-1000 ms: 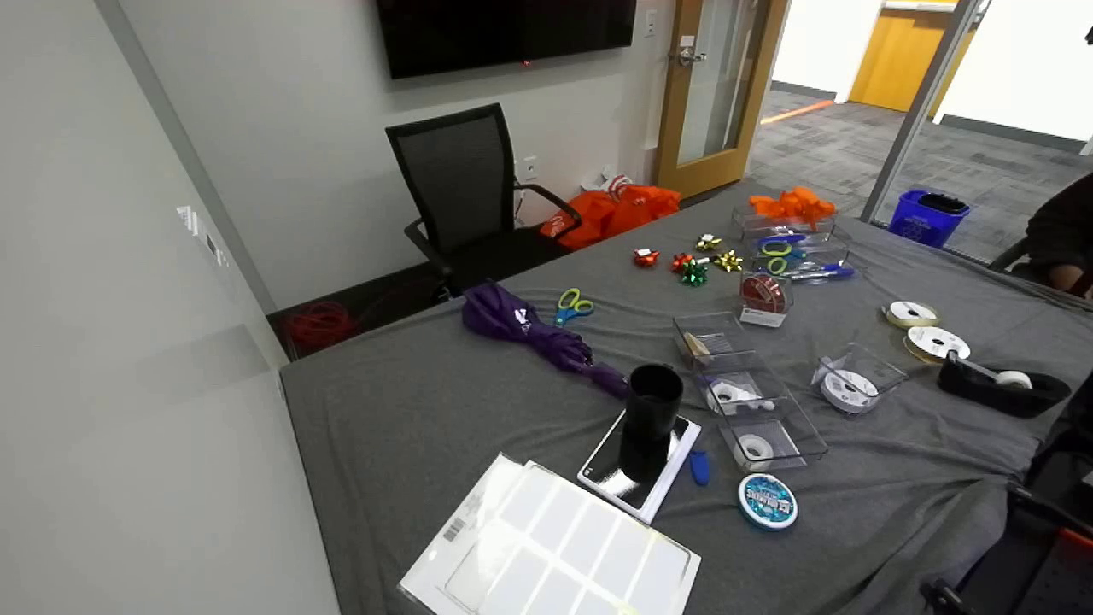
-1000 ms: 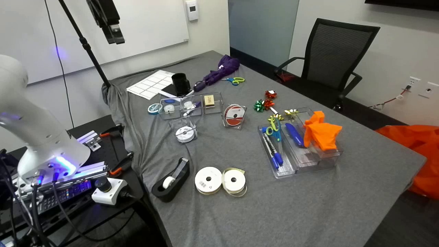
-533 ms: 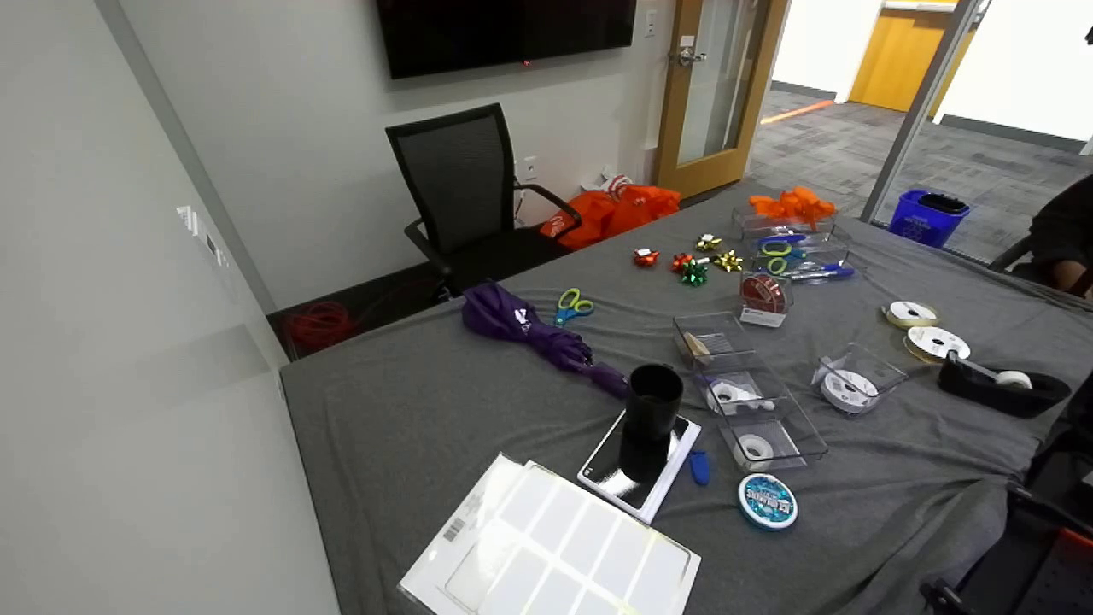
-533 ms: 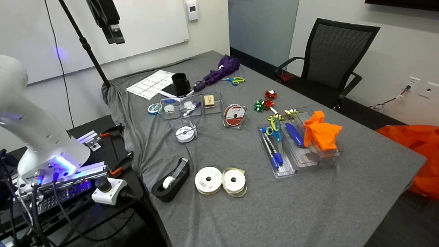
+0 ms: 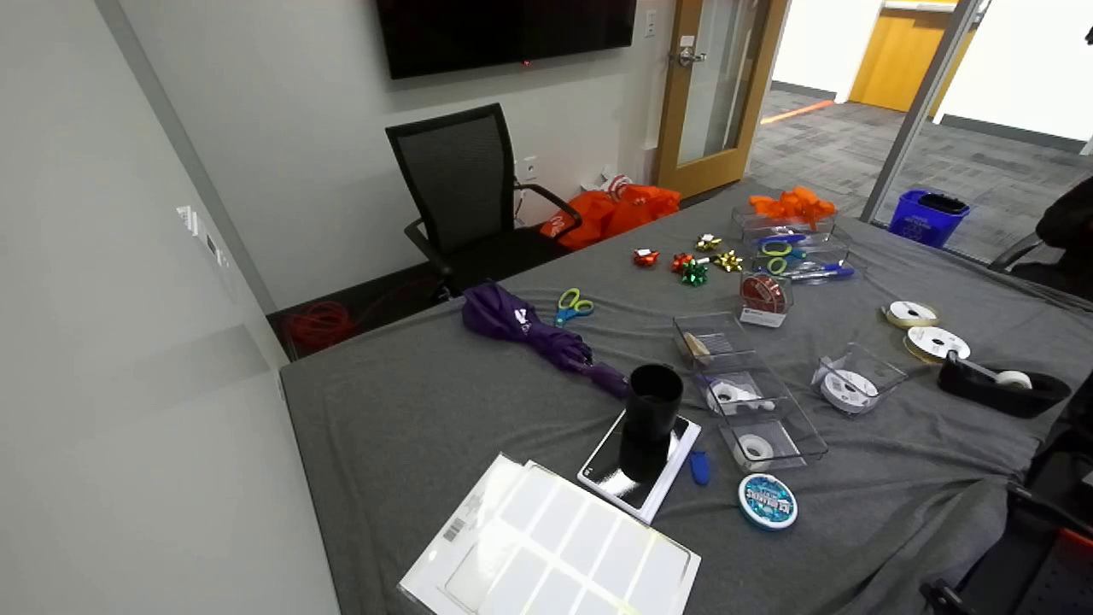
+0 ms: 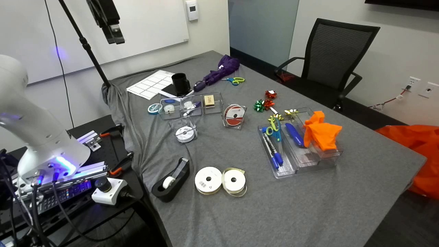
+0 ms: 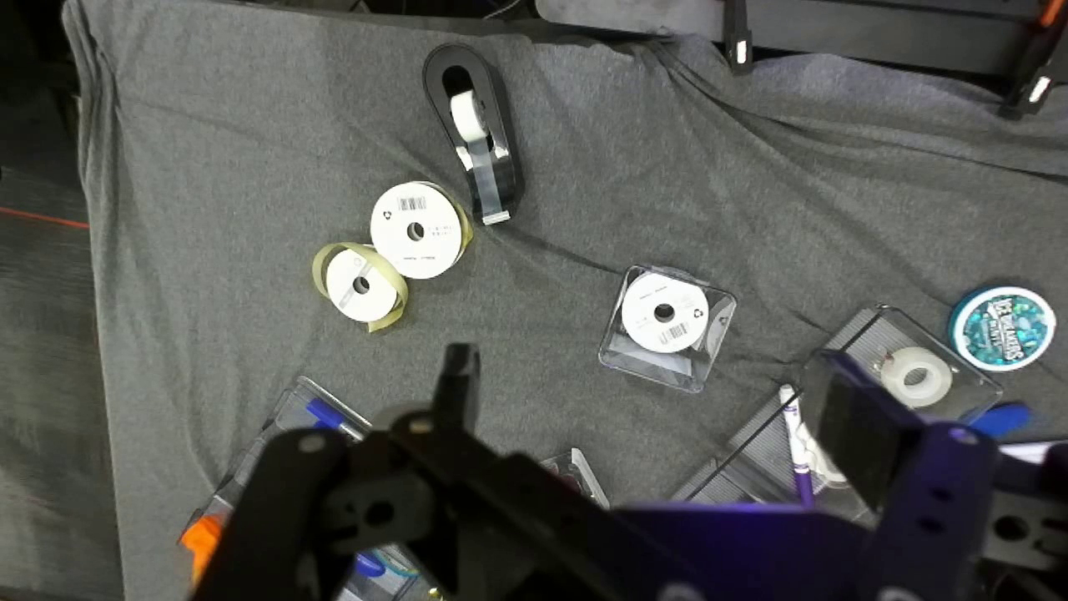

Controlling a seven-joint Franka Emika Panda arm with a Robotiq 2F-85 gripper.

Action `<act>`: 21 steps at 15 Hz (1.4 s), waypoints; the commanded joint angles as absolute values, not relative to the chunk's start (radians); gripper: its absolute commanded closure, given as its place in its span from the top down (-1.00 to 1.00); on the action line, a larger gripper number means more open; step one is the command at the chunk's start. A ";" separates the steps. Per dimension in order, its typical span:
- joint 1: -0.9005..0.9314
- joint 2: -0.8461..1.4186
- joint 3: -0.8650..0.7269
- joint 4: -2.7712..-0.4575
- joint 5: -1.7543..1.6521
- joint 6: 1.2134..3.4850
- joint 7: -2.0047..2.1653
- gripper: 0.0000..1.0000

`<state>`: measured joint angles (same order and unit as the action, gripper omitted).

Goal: Remove the white decorating ribbon from the stationary holder and put it on the table

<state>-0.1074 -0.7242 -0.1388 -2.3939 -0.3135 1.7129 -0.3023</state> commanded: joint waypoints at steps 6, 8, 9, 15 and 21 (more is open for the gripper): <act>-0.092 -0.724 -0.149 -2.390 -0.320 1.707 -0.295 1.00; -0.092 -0.724 -0.149 -2.390 -0.320 1.707 -0.295 1.00; -0.092 -0.724 -0.149 -2.390 -0.320 1.707 -0.295 1.00; -0.078 -0.715 -0.176 -2.392 -0.303 1.732 -0.325 1.00; -0.045 -0.634 -0.262 -2.378 -0.234 1.808 -0.386 1.00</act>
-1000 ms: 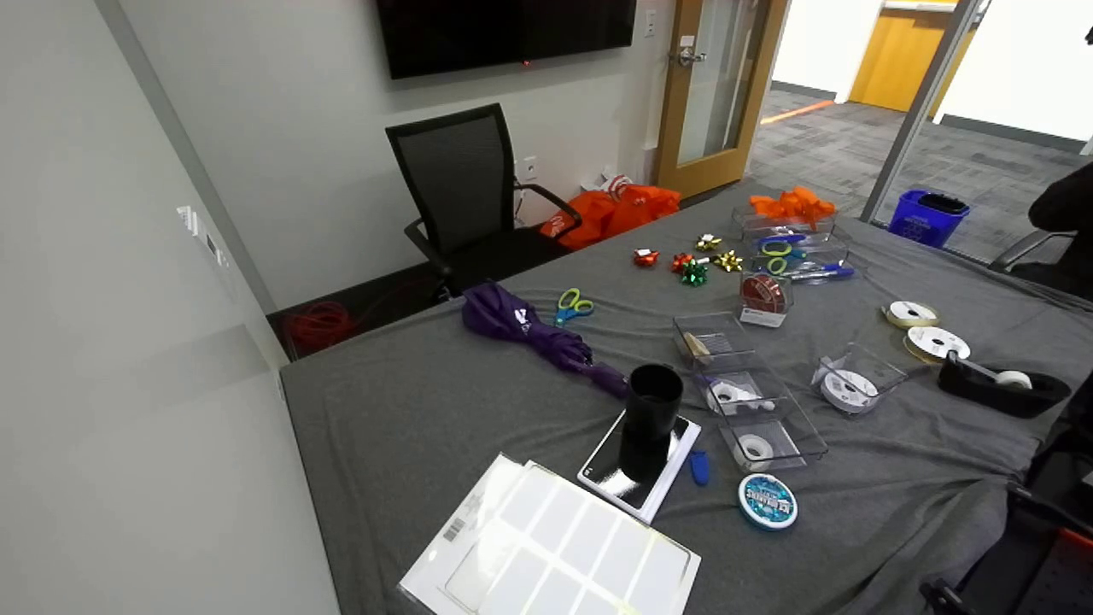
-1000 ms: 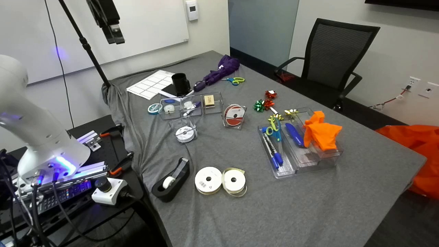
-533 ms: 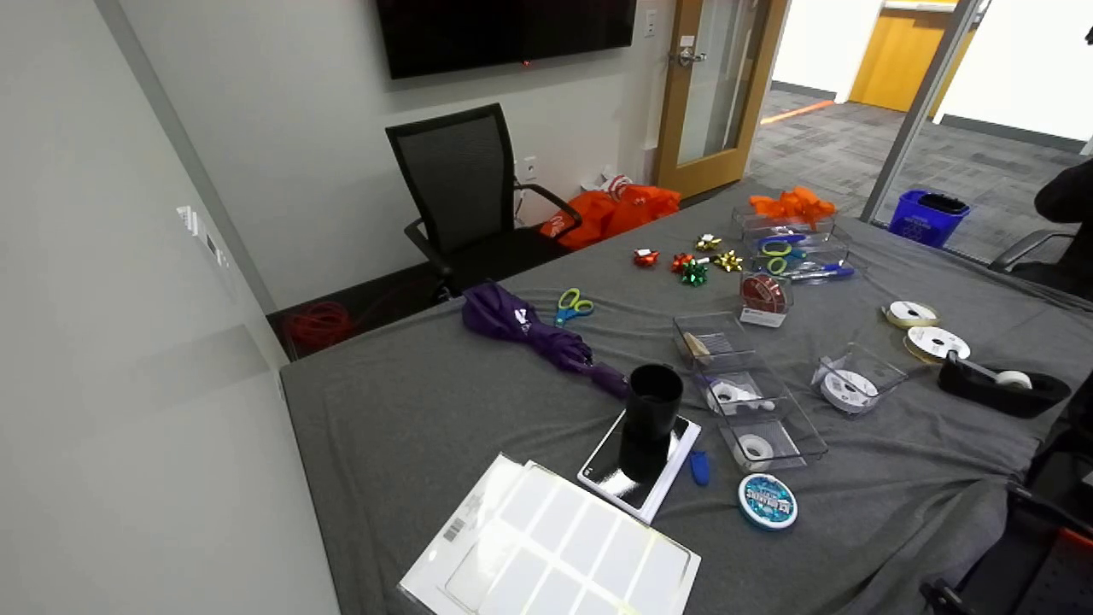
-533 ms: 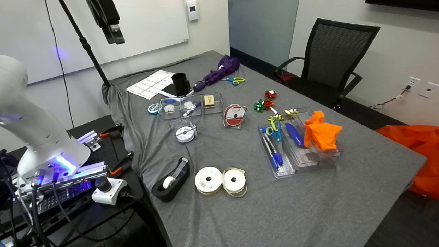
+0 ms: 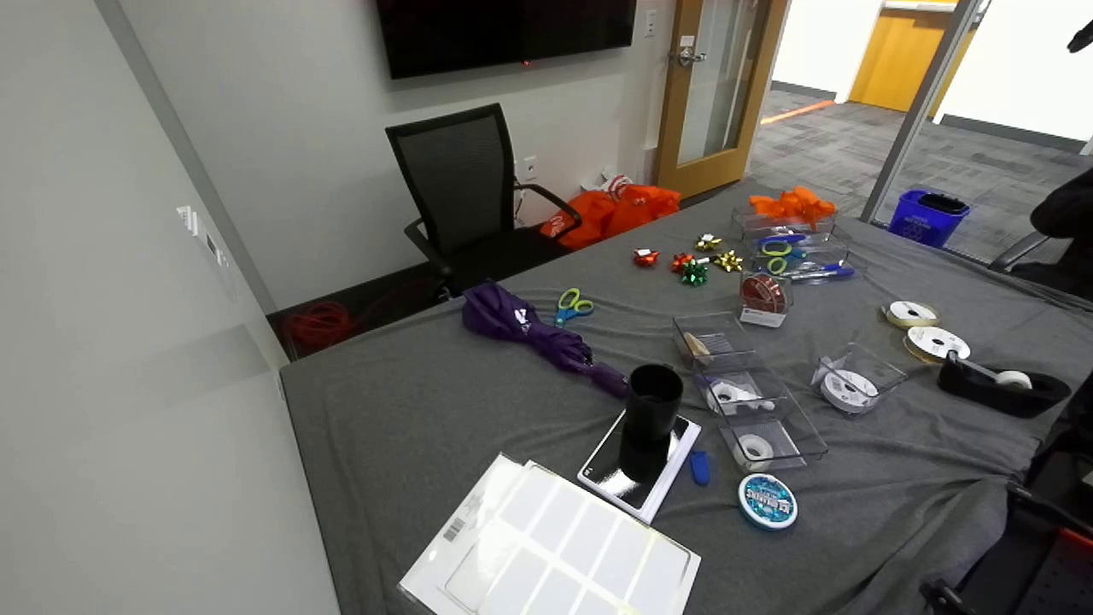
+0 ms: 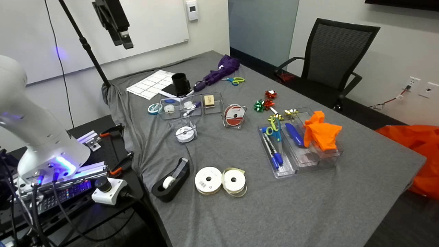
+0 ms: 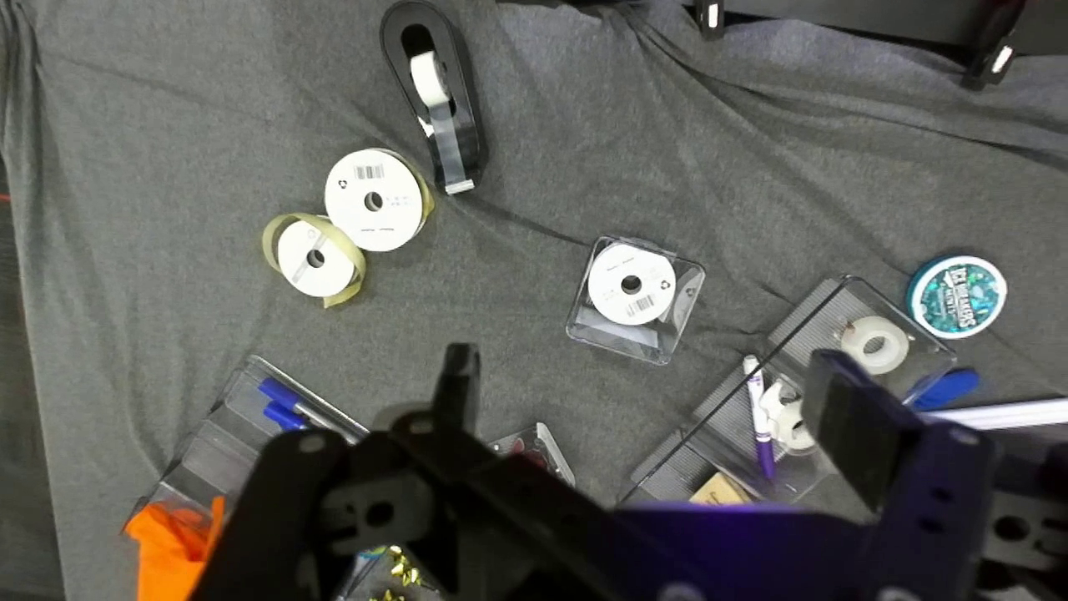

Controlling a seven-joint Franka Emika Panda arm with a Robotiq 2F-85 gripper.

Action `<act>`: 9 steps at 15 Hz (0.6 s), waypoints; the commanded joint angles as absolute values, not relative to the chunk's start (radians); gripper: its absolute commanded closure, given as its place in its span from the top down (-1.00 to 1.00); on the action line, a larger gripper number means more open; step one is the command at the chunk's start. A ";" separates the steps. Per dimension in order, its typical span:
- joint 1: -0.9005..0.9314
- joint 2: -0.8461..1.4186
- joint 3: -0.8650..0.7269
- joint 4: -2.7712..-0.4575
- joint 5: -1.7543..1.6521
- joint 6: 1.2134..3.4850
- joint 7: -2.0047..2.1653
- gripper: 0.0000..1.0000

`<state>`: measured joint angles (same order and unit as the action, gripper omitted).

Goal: Remove the white decorating ribbon from the stationary holder and put it on the table

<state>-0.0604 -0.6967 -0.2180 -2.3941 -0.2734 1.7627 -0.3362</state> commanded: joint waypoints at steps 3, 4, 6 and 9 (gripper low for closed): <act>-0.042 -0.582 -0.298 -2.379 -0.192 1.862 -0.433 1.00; -0.043 -0.561 -0.306 -2.377 -0.177 1.875 -0.449 1.00; -0.048 -0.525 -0.317 -2.376 -0.148 1.903 -0.472 1.00; -0.053 -0.474 -0.329 -2.355 -0.100 1.937 -0.496 1.00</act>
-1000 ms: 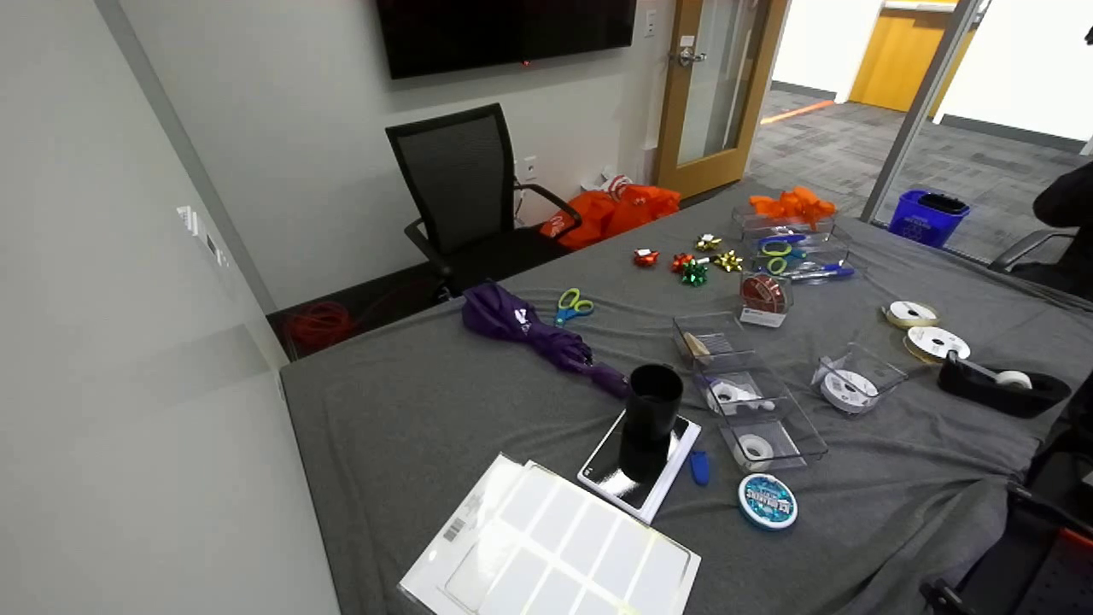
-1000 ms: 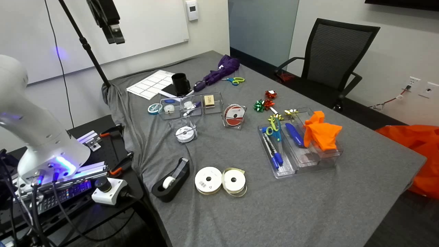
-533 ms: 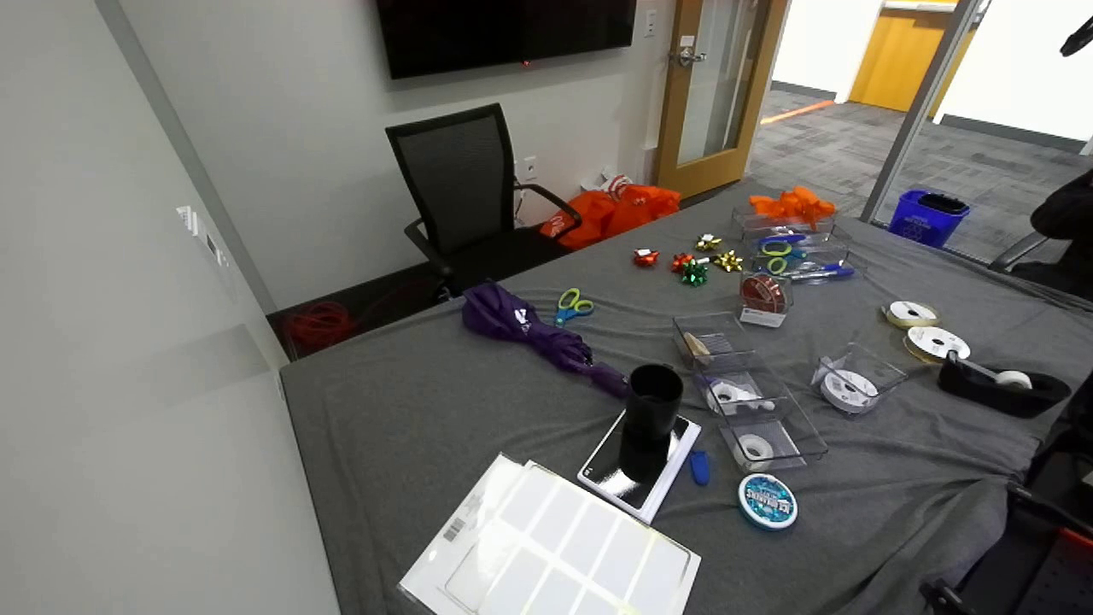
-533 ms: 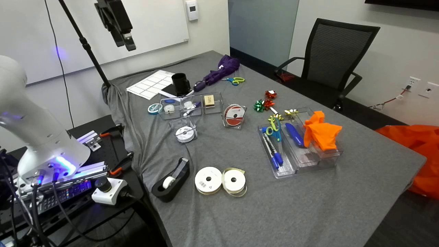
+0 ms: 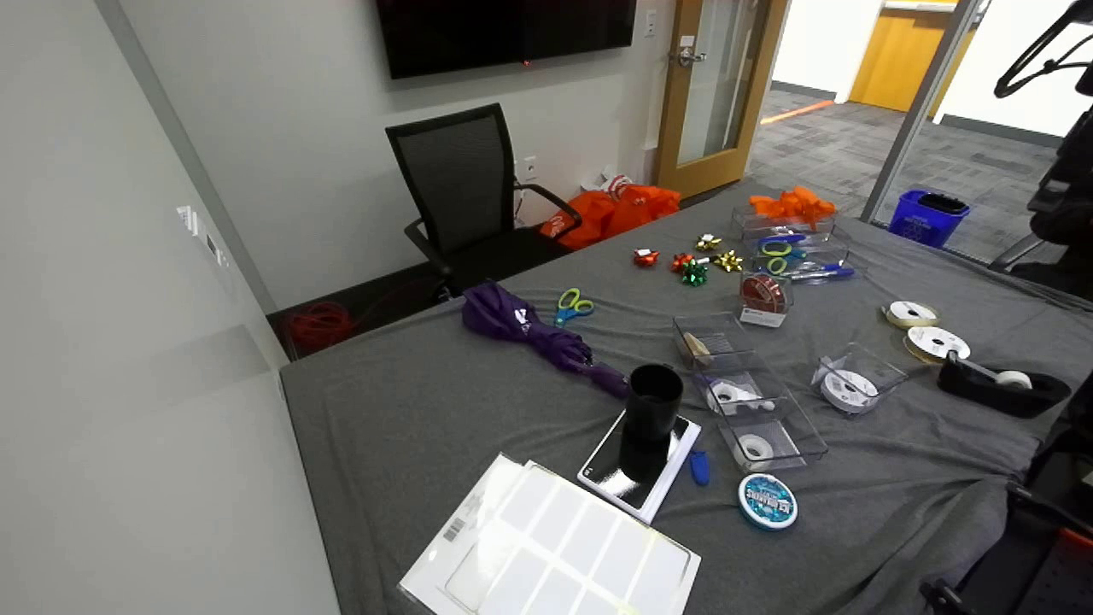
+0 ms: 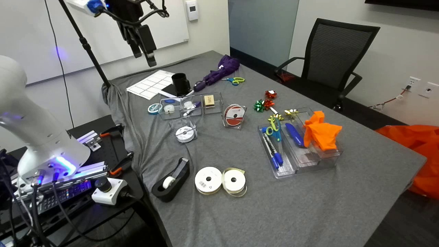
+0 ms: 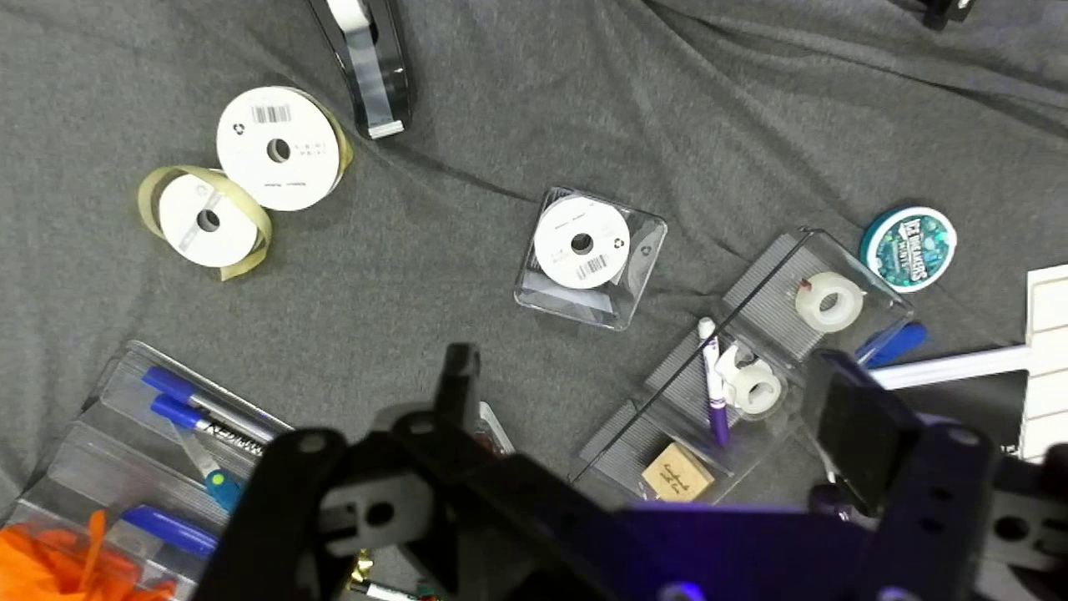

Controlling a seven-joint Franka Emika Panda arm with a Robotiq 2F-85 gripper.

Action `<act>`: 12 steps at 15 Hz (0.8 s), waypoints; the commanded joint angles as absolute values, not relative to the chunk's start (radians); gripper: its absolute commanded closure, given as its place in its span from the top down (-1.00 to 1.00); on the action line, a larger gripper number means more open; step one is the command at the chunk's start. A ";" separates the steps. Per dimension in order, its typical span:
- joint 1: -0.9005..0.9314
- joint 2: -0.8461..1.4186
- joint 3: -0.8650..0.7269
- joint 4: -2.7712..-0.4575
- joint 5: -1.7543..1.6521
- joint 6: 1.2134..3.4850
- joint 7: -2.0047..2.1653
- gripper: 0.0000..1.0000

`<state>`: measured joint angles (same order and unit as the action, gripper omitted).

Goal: Remove the white decorating ribbon from the stationary holder and put it on the table

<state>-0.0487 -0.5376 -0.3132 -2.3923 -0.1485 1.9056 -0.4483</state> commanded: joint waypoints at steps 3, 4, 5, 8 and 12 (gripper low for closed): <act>-0.067 -0.426 -0.349 -2.321 -0.078 1.956 -0.528 1.00; -0.075 -0.409 -0.358 -2.309 -0.087 1.952 -0.545 1.00; -0.081 -0.399 -0.372 -2.304 -0.092 1.954 -0.571 1.00; -0.091 -0.369 -0.419 -2.300 -0.077 1.968 -0.680 1.00; -0.098 -0.294 -0.456 -2.281 0.008 1.969 -0.768 1.00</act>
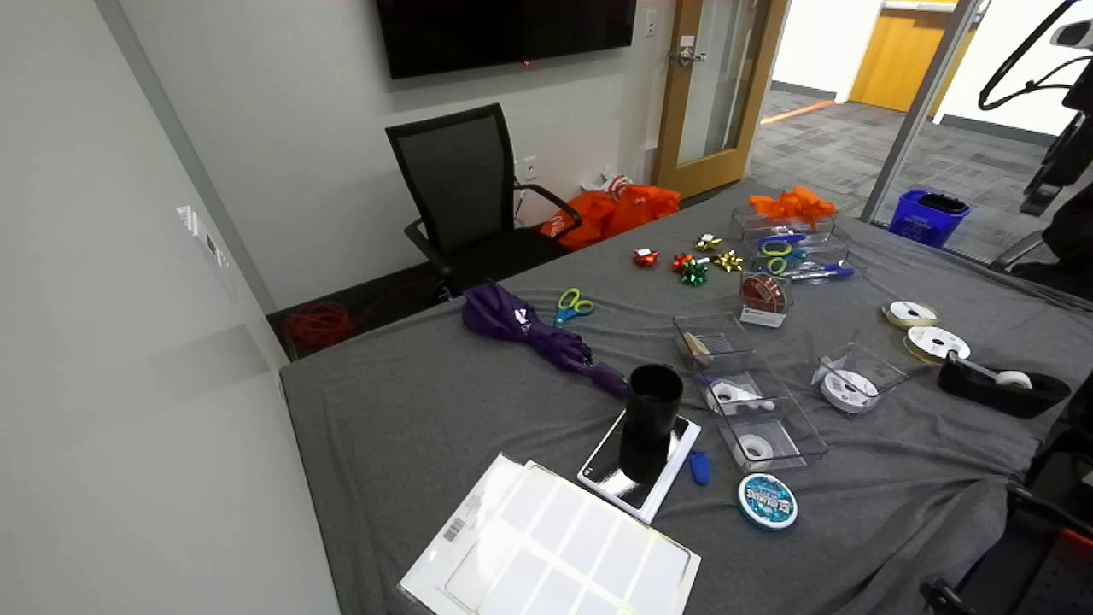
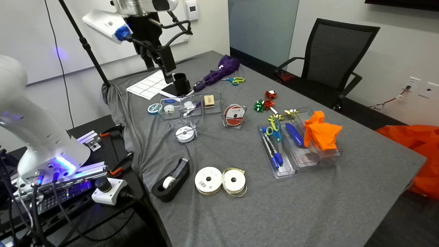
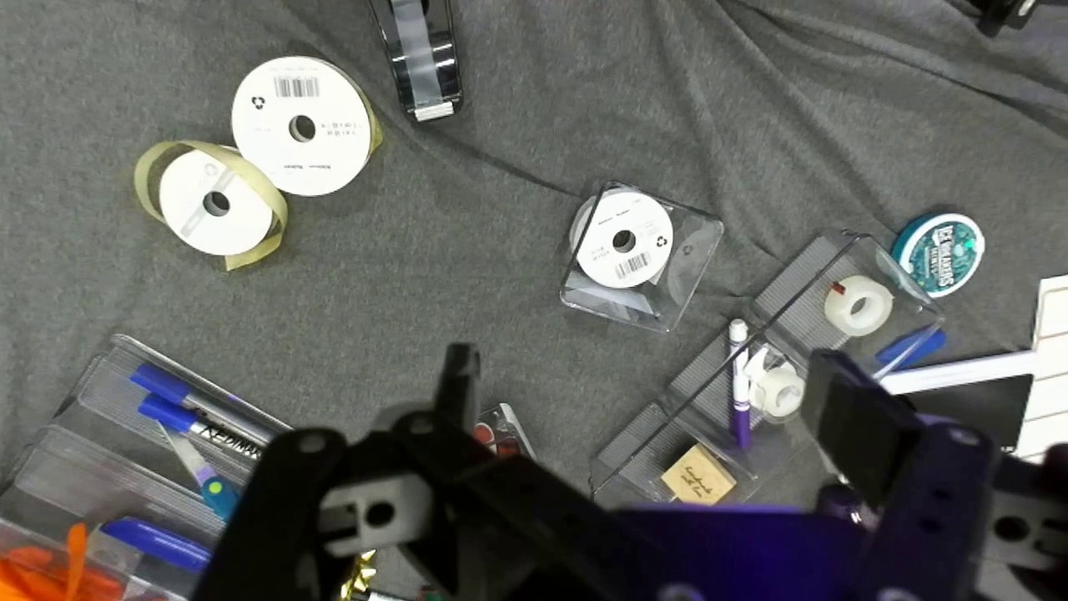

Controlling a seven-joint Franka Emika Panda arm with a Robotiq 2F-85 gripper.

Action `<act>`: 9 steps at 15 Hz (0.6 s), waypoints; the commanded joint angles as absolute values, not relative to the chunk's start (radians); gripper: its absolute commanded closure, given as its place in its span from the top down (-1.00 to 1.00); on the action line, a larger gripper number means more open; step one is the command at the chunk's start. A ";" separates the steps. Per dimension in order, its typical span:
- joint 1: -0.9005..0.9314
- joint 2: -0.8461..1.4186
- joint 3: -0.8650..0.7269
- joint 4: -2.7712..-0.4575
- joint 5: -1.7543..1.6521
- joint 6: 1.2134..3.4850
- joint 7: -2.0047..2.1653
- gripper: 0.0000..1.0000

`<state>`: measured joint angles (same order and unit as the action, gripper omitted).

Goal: Remove the white decorating ribbon from the stationary holder and put it on the table

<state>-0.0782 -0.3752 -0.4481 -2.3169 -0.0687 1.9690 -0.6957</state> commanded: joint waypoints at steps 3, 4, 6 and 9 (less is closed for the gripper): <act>-0.109 -0.234 -0.456 -2.266 0.090 1.967 -0.789 1.00; -0.118 -0.214 -0.452 -2.262 0.096 1.970 -0.796 1.00; -0.143 -0.181 -0.447 -2.253 0.066 1.969 -0.814 1.00; -0.190 -0.148 -0.442 -2.242 -0.016 1.963 -0.848 1.00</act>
